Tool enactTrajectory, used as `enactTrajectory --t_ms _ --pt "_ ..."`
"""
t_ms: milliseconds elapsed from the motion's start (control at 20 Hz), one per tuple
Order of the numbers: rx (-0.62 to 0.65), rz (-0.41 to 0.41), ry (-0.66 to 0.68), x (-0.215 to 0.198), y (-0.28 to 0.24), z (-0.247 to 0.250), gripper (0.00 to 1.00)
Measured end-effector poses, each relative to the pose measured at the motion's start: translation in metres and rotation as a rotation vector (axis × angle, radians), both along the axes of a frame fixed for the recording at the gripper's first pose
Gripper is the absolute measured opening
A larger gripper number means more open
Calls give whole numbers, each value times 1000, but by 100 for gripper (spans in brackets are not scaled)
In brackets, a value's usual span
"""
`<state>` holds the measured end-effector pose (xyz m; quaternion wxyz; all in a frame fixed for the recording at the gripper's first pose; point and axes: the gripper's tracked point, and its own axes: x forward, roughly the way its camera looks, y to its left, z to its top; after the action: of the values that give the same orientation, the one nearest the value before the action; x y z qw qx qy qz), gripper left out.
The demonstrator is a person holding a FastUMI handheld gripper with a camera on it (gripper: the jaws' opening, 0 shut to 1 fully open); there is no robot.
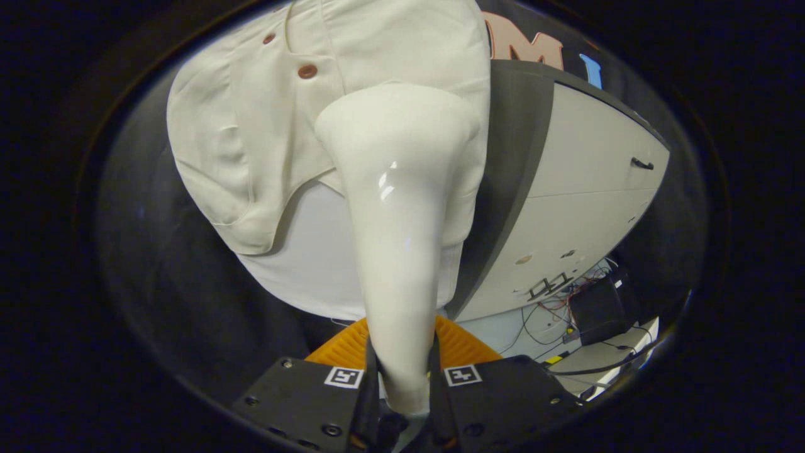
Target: Iron the clothes twice with a garment steamer, once on the left side and once on the right side.
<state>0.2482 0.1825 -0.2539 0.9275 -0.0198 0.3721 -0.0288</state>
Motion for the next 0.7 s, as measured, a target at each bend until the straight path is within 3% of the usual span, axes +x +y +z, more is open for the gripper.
enactTrajectory --t_ms 450,700 --pt "1 58 -118 -39 13 36 33" --pt "-14 31 -190 -75 -5 69 33"
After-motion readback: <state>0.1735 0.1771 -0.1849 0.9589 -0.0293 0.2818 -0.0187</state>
